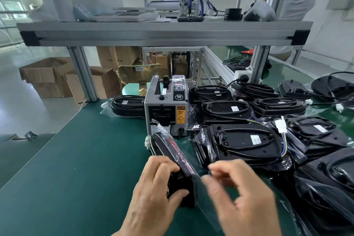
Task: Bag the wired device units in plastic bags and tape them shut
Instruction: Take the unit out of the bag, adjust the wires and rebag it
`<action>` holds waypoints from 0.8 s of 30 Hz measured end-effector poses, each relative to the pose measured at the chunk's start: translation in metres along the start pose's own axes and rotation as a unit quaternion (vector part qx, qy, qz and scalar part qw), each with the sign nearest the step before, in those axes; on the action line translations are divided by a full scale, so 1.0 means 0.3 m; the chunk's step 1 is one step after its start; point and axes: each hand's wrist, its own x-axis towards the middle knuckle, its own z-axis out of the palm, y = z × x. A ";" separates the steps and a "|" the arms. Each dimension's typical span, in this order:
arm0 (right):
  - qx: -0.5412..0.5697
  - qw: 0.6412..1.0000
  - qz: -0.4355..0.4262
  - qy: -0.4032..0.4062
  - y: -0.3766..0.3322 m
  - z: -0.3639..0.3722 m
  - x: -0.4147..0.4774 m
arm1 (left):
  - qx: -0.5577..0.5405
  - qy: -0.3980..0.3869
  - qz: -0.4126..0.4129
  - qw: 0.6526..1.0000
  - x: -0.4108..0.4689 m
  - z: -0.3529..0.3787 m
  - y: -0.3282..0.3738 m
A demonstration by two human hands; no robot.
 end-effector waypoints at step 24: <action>0.024 0.971 0.207 -0.115 0.007 0.025 0.055 | -0.109 -0.049 0.057 0.991 0.067 -0.023 -0.014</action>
